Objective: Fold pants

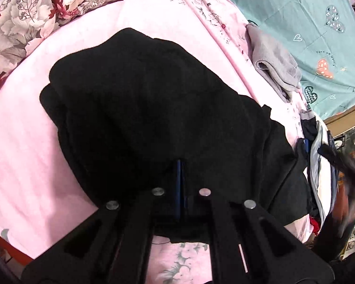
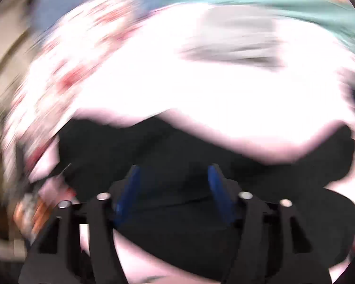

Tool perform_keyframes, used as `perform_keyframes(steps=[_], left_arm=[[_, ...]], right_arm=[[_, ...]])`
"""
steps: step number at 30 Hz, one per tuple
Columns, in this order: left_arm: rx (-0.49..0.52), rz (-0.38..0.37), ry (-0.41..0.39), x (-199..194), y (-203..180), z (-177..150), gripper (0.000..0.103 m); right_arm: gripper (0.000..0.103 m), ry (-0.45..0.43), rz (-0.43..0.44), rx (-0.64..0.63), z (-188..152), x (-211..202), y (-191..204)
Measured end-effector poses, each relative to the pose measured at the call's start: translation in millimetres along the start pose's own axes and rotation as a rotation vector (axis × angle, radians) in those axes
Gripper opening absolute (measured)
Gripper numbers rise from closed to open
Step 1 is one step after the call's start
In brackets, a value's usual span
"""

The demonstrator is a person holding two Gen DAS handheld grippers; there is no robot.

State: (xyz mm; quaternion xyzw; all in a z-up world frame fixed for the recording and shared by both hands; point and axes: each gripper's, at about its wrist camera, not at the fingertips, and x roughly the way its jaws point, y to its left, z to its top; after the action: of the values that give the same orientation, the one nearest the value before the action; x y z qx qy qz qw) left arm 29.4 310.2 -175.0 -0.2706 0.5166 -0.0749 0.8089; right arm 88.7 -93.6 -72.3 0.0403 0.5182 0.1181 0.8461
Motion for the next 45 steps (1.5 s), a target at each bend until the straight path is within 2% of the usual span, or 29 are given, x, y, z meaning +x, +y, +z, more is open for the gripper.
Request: perform_keyframes(steps=[1,3,5,6,8,11,16,19,20,21,22,24,26,31,36,39,42,45], left_arm=[[0.003,-0.003,-0.002,0.0,0.0,-0.2,0.004],[0.015,-0.002,-0.011,-1.0,-0.3,-1.8,0.004],[0.028,0.006,-0.024,-0.3,-3.2,-3.1,0.004],[0.034,0.009,-0.030,0.0,-4.2,-3.7,0.004],[0.035,0.009,-0.033,-0.3,-4.1,-3.9,0.004],[0.039,0.001,-0.026,-0.3,-3.1,-3.2,0.004],[0.041,-0.008,-0.010,1.8,-2.3,0.4,0.004],[0.040,-0.004,-0.010,4.0,-4.1,1.4,0.004],[0.039,-0.002,-0.010,4.3,-4.8,1.7,0.004],[0.038,0.001,-0.009,4.4,-4.9,2.0,0.004],[0.037,0.003,-0.008,4.2,-4.9,2.0,0.004],[0.036,0.006,-0.009,3.9,-5.5,1.7,0.004],[0.034,0.011,-0.010,3.7,-6.2,1.3,0.004],[0.040,0.016,-0.004,4.4,-7.1,2.1,0.004],[0.063,0.034,0.036,6.0,-10.8,8.0,0.004],[0.085,0.050,0.047,5.8,-13.4,9.0,0.004],[0.123,0.102,0.048,5.2,-21.7,8.1,0.004],[0.156,0.164,0.053,5.2,-31.2,7.4,0.004]], right_arm=[[0.064,0.010,-0.079,0.067,13.3,-0.3,-28.6],[0.064,0.100,-0.274,0.243,49.7,13.4,-112.4],[0.064,0.154,-0.405,0.351,72.8,27.7,-166.9],[0.064,0.173,-0.422,0.390,81.3,35.7,-185.1],[0.063,0.215,-0.367,0.484,96.5,58.1,-216.2],[0.062,0.243,-0.366,0.584,107.6,82.8,-240.1],[0.062,0.278,-0.401,0.659,114.2,104.7,-260.8],[0.061,0.299,-0.396,0.650,108.1,110.7,-265.9],[0.058,0.297,-0.397,0.633,108.7,113.2,-265.8],[0.047,0.294,-0.406,0.622,107.6,113.3,-265.4],[0.042,0.288,-0.435,0.606,106.8,112.9,-264.2],[0.018,0.281,-0.475,0.590,96.7,109.9,-260.3],[0.008,0.263,-0.455,0.593,84.0,97.3,-266.4],[0.008,0.141,-0.390,0.620,56.6,41.0,-266.7],[0.006,-0.020,-0.285,0.637,-3.1,-57.6,-265.7],[0.006,-0.086,-0.247,0.666,-54.9,-104.5,-269.0],[0.006,-0.093,-0.219,0.716,-113.1,-119.6,-281.9],[0.005,-0.059,-0.177,0.797,-161.2,-89.5,-301.0]])
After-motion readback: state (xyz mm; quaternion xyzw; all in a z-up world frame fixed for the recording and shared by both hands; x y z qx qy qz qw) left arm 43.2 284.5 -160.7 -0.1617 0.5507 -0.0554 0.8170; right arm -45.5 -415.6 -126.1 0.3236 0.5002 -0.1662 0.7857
